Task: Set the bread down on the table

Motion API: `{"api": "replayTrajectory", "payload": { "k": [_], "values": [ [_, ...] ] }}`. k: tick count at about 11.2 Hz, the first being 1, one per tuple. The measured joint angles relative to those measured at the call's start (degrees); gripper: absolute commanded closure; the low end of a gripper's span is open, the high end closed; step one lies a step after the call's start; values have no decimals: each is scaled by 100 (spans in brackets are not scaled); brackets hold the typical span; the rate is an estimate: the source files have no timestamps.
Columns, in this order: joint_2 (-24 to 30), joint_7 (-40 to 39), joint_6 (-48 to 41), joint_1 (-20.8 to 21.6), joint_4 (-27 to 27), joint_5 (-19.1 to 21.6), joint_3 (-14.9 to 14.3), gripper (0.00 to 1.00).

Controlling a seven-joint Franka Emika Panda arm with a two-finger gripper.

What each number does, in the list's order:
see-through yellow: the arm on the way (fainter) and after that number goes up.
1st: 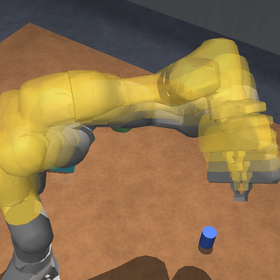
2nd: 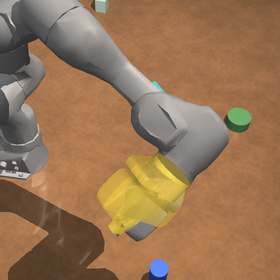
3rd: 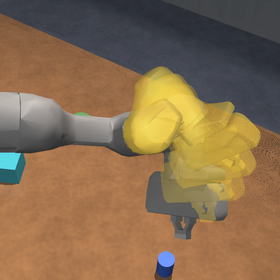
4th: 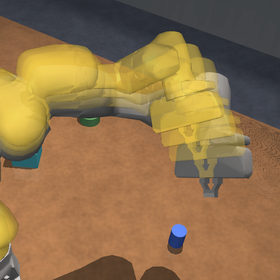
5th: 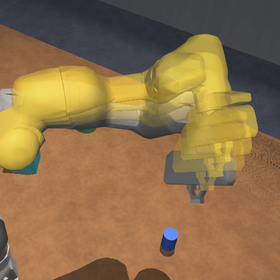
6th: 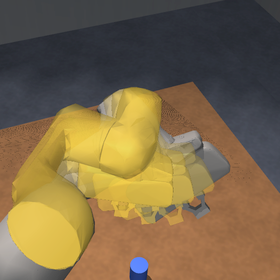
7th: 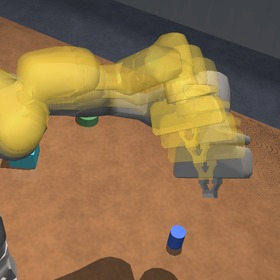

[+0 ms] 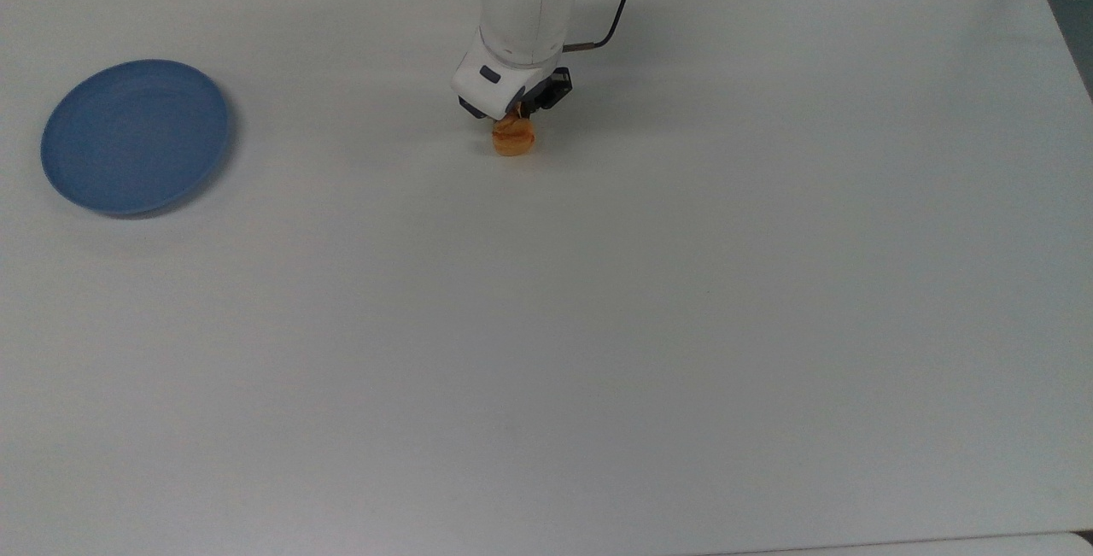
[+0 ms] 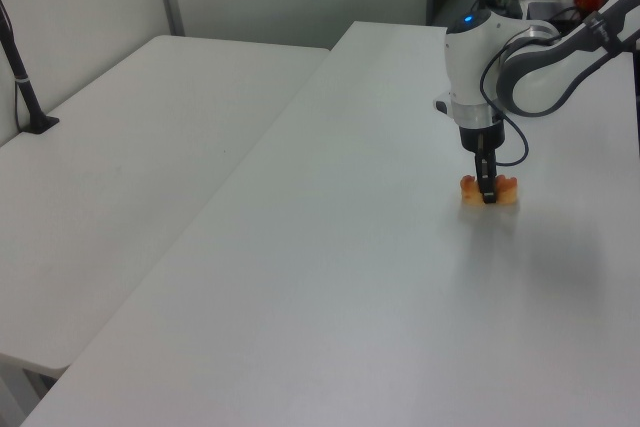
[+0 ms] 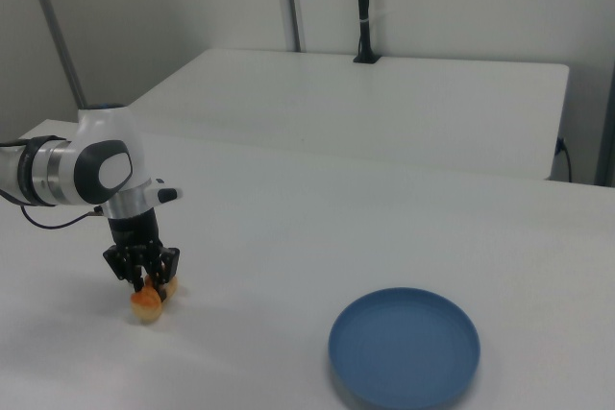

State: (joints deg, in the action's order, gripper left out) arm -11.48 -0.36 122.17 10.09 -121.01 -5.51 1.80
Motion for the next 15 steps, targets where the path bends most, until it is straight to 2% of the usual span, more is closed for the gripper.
{"api": "replayTrajectory", "payload": {
  "k": [7, 12, 15],
  "values": [
    [23, 137, -24, -31, 1, 0, -11, 0],
    [80, 803, -224, -32, 5, 0, -12, 0],
    [142, 1670, -255, -33, 5, 1, -13, 0]
  ]
}}
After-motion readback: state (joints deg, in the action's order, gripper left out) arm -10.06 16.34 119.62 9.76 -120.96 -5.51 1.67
